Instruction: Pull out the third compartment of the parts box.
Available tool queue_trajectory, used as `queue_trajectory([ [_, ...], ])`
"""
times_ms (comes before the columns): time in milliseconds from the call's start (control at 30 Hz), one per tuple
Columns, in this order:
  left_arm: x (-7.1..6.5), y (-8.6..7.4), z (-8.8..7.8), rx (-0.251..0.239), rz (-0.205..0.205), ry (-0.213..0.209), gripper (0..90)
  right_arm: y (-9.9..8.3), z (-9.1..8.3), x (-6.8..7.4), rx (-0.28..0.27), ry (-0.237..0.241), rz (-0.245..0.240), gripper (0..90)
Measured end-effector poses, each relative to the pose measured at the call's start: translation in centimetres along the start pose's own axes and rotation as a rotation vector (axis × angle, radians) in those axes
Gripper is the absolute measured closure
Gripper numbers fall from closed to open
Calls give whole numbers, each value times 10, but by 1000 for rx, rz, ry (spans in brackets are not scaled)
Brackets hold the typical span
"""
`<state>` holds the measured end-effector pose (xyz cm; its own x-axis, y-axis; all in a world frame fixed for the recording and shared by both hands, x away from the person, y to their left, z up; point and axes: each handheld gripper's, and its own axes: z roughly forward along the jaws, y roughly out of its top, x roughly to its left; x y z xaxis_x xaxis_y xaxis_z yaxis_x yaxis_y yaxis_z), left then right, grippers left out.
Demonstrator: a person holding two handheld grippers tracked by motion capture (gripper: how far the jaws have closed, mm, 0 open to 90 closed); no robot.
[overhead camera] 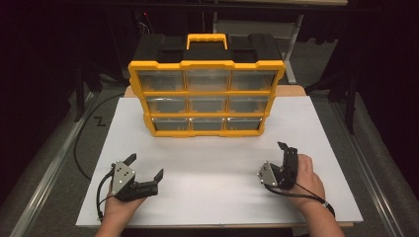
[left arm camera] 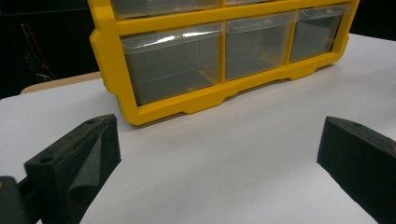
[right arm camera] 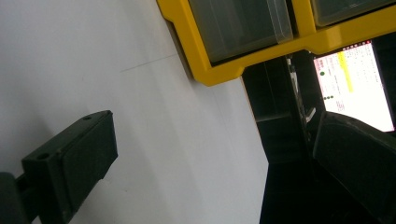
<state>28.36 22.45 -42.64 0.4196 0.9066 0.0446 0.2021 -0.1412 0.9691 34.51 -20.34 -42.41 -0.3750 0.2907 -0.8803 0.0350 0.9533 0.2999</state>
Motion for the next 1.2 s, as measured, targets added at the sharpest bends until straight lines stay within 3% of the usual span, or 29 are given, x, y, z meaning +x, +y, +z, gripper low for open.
queue_trajectory([
  [100, 0, 0, 0, 2, -6, -7, 4, 1, -1, 0, 2, -16, -44, 10],
  [167, 0, 0, 0, 6, -7, -8, 4, 1, -1, 0, 9, -20, -40, 10],
  [200, 0, 0, 0, 8, -7, -11, 4, 3, -2, -1, 8, -29, -67, 9],
  [300, 0, 0, 0, 1, -8, -13, 4, 4, -3, 0, 12, -33, -85, 9],
  [333, 0, 1, 0, -3, -7, -14, 4, 5, -3, 0, 10, -42, -116, 9],
  [900, 0, 1, -1, -6, -9, -11, 4, 12, -7, 5, 3, -73, -174, 29],
  [1100, -2, 2, -1, -6, -3, -28, 4, 19, -9, 8, -9, -108, -180, 98],
  [1200, -3, 2, 0, -5, 7, -36, 4, 23, -11, 10, -26, -147, -196, 167],
])
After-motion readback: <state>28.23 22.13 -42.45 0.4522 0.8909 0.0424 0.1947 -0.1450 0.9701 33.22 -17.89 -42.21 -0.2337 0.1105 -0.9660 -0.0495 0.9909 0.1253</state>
